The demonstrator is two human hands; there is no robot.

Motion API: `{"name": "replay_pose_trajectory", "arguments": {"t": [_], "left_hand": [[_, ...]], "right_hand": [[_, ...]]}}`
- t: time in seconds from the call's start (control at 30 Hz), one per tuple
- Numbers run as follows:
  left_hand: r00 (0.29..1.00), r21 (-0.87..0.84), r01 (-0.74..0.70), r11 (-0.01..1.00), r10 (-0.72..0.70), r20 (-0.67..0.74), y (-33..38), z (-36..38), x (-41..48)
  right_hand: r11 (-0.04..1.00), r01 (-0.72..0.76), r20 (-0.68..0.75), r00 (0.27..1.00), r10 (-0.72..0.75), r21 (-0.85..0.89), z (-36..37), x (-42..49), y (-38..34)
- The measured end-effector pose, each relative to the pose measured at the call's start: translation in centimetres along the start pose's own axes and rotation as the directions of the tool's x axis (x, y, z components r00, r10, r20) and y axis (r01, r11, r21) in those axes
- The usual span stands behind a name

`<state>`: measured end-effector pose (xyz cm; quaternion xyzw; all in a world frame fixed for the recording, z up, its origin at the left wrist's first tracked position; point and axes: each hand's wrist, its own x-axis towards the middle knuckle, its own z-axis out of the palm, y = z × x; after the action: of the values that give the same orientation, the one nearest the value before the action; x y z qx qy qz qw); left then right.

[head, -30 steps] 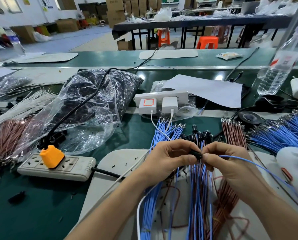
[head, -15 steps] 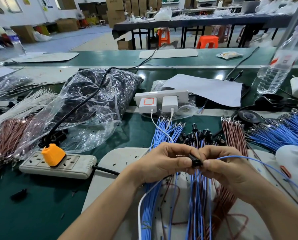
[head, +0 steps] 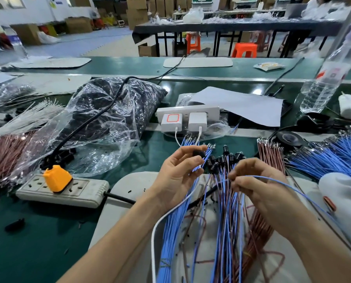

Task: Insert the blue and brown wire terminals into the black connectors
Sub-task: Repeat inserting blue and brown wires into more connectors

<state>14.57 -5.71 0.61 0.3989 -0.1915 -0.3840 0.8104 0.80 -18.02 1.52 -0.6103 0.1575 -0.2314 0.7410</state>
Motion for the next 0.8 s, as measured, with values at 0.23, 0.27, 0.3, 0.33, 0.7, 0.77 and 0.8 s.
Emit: {"name": "replay_pose_trajectory", "arguments": {"t": [0.23,0.27,0.3,0.33,0.7,0.77,0.8], "left_hand": [[0.935,0.658,-0.328,0.678,0.332,0.124,-1.1,0.0,-0.7],[0.924,0.71,-0.354,0.608,0.344,0.167,-1.2,0.0,-0.8],[0.914,0.74,-0.377,0.558,0.354,0.199,-1.3,0.1,-0.8],[0.907,0.753,-0.39,0.53,0.361,0.216,-1.4,0.1,-0.9],[0.891,0.76,-0.422,0.494,0.383,0.245,-1.1,0.8,-1.3],[0.893,0.76,-0.418,0.498,0.378,0.243,-1.1,0.8,-1.3],[0.895,0.761,-0.415,0.498,0.375,0.242,-1.1,0.8,-1.3]], "right_hand": [[0.933,0.342,-0.215,0.908,-0.358,-0.111,0.6,-0.5,-1.4],[0.892,0.401,-0.208,0.873,-0.442,-0.211,1.0,-0.7,-1.5],[0.84,0.458,-0.184,0.835,-0.519,-0.291,1.3,-1.0,-1.5],[0.789,0.508,-0.154,0.799,-0.582,-0.346,1.6,-1.4,-1.4],[0.598,0.634,-0.009,0.683,-0.731,-0.491,2.5,-2.3,-1.1],[0.61,0.642,-0.03,0.677,-0.735,-0.464,2.6,-2.5,-1.3],[0.617,0.647,-0.037,0.676,-0.736,-0.448,2.6,-2.5,-1.4]]}}
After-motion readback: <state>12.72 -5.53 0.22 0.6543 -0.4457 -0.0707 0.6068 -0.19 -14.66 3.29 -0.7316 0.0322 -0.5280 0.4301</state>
